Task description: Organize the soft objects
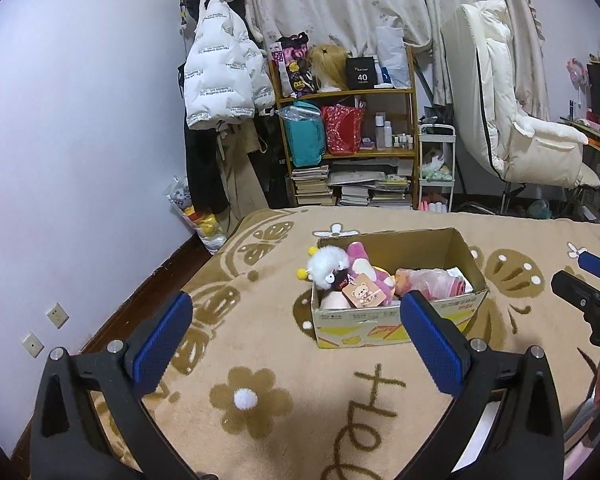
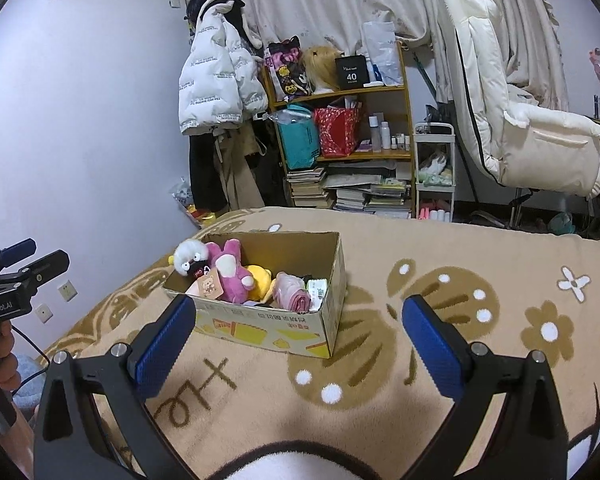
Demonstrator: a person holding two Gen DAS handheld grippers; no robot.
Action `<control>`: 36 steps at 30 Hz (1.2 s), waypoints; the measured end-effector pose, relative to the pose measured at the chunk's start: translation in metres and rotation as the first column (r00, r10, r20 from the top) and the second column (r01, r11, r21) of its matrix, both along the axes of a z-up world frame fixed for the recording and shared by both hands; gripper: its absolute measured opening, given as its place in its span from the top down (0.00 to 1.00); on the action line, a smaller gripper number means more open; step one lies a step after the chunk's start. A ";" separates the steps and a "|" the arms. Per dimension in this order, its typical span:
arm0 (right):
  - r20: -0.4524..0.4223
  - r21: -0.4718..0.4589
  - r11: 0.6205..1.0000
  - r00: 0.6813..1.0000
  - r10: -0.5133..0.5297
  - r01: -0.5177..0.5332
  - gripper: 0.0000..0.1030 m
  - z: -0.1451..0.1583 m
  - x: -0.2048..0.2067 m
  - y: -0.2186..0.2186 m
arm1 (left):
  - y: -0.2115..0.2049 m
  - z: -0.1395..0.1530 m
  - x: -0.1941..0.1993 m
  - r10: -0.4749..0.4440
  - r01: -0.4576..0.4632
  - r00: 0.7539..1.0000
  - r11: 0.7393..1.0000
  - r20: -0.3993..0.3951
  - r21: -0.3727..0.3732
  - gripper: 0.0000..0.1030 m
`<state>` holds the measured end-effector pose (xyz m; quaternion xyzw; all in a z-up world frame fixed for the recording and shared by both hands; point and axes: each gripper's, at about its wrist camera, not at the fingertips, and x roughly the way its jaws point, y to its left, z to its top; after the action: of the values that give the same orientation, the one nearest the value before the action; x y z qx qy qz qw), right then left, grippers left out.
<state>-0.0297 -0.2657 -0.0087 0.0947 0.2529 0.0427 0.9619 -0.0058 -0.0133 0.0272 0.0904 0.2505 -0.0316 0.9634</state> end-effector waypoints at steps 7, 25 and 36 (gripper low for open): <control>0.009 -0.004 1.000 1.000 0.002 -0.002 0.00 -0.002 0.000 0.000 | -0.004 -0.004 0.004 -0.002 0.002 1.000 1.000 -0.012 0.028 0.00; 0.007 0.000 1.000 1.000 0.001 -0.001 0.00 -0.003 0.000 -0.002 | -0.007 -0.006 0.005 -0.011 0.012 1.000 0.999 -0.026 0.045 0.00; 0.005 0.001 1.000 1.000 -0.001 0.001 0.00 -0.004 0.000 -0.004 | -0.007 -0.009 0.007 -0.002 0.003 0.999 0.999 -0.040 0.039 0.00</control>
<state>-0.0299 -0.2694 -0.0125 0.0953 0.2505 0.0428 0.9625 0.0009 -0.0199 0.0186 0.1089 0.2704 -0.0297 0.9561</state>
